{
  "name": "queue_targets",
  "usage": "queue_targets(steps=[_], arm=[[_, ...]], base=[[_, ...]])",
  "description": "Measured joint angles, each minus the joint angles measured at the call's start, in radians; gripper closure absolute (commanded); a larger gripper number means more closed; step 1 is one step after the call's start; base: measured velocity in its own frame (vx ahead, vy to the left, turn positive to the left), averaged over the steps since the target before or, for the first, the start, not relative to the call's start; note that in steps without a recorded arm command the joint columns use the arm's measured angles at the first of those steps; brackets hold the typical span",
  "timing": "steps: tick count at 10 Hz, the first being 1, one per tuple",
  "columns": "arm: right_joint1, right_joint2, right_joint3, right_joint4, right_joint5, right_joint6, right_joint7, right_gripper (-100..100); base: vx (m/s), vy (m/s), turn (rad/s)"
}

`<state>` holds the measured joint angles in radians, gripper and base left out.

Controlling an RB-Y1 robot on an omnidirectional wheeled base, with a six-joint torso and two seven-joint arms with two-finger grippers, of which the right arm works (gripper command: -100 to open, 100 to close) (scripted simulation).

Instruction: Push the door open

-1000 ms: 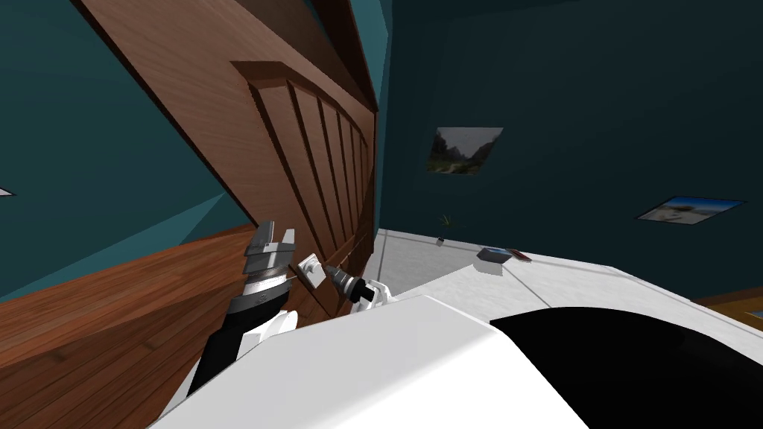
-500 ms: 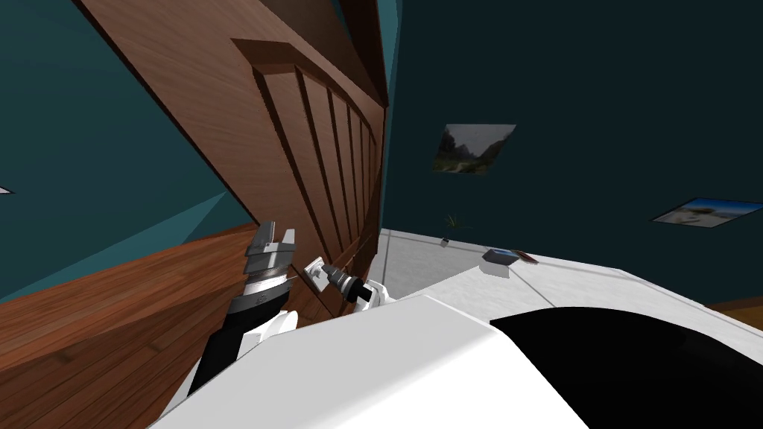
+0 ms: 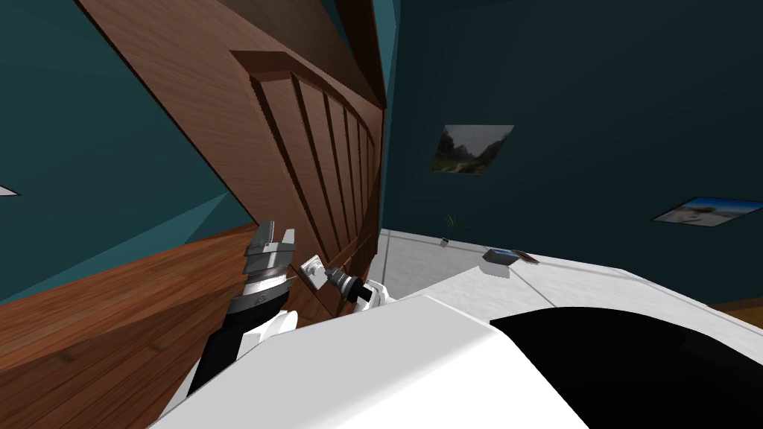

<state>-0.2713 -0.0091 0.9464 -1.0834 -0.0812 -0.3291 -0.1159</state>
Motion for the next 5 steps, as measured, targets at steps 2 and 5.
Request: queue_targets(steps=[2,5], arm=[[0.011,-0.023,-0.003,-0.013,-0.001,-0.001,0.001,-100],[0.011,-0.016,-0.017,-0.010,-0.007,-0.004,0.000,-100]], base=[[-0.154,-0.079,-0.093],[-0.145,-0.110,-0.042]])
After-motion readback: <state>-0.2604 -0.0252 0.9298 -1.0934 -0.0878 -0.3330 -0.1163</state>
